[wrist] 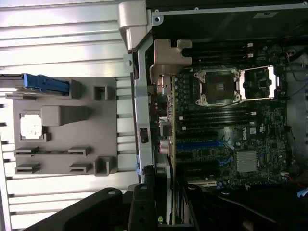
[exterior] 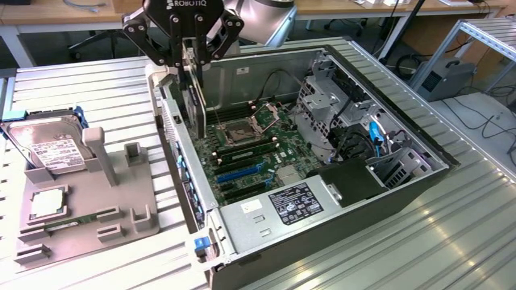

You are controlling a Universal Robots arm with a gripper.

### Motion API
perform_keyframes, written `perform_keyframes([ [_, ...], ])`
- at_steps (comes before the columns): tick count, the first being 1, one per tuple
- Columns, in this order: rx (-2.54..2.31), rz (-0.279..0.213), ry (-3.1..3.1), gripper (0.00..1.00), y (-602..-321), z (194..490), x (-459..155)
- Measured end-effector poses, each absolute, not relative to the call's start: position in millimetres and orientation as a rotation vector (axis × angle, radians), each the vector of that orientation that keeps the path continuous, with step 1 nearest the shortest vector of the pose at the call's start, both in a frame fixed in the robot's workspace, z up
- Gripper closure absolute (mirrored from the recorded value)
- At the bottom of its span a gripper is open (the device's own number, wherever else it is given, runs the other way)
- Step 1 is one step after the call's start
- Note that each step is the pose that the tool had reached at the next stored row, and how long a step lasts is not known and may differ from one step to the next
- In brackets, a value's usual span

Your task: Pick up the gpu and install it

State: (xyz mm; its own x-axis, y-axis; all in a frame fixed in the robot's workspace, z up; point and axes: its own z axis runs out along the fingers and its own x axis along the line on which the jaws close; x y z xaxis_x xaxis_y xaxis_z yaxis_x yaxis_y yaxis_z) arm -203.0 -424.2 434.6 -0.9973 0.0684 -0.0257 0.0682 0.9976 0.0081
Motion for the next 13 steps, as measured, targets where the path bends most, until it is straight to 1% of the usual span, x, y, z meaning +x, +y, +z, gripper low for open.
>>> perform_keyframes([
  [13,0.106,0.003,3.114,0.73,-424,431,-190],
])
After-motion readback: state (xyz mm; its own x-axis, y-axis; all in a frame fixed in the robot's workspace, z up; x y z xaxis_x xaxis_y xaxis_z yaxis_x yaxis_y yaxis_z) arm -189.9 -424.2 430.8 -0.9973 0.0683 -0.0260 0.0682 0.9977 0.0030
